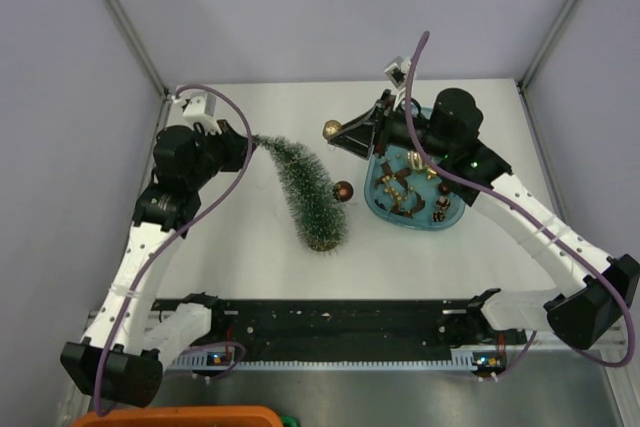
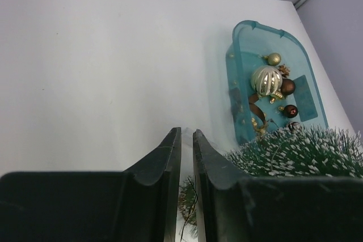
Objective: Decorate the small christmas tree
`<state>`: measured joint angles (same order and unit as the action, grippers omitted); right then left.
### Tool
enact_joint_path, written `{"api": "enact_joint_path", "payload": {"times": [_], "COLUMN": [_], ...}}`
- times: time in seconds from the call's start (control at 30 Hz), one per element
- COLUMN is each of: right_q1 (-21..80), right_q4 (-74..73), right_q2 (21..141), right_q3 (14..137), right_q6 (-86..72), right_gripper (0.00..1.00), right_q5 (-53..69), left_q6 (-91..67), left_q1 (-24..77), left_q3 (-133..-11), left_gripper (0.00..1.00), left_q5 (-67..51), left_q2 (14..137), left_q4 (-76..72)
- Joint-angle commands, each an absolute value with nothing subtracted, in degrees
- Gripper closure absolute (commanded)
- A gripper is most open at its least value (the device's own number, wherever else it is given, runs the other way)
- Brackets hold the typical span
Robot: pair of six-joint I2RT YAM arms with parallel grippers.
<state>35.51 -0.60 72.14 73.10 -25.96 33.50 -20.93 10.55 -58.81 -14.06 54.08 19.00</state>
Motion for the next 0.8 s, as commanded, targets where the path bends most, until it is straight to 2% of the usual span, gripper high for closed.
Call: {"api": "enact_joint_path", "payload": {"times": [0.0, 0.47, 0.77], "right_q1": [36.0, 36.8, 37.0], "right_q4": [8.5, 14.0, 14.4], "right_q2": [72.2, 72.5, 74.3], "right_q3": [71.6, 65.2, 65.7], "right_q6": [-29.6, -32.5, -31.6], "right_gripper": [0.84, 0.85, 0.85], "right_q5": [37.2, 40.1, 38.8], "left_q6": [-26.4, -30.9, -32.8], "left_q1": [10.3, 10.3, 10.3], "left_q3": [-58.9, -57.5, -56.3], "left_gripper": [0.8, 0.75, 0.75], "left_q5": [-17.1, -25.1, -31.5], "left_q2": [56.2, 59.2, 59.1], "left_q4": [8.5, -2.0, -5.5]}}
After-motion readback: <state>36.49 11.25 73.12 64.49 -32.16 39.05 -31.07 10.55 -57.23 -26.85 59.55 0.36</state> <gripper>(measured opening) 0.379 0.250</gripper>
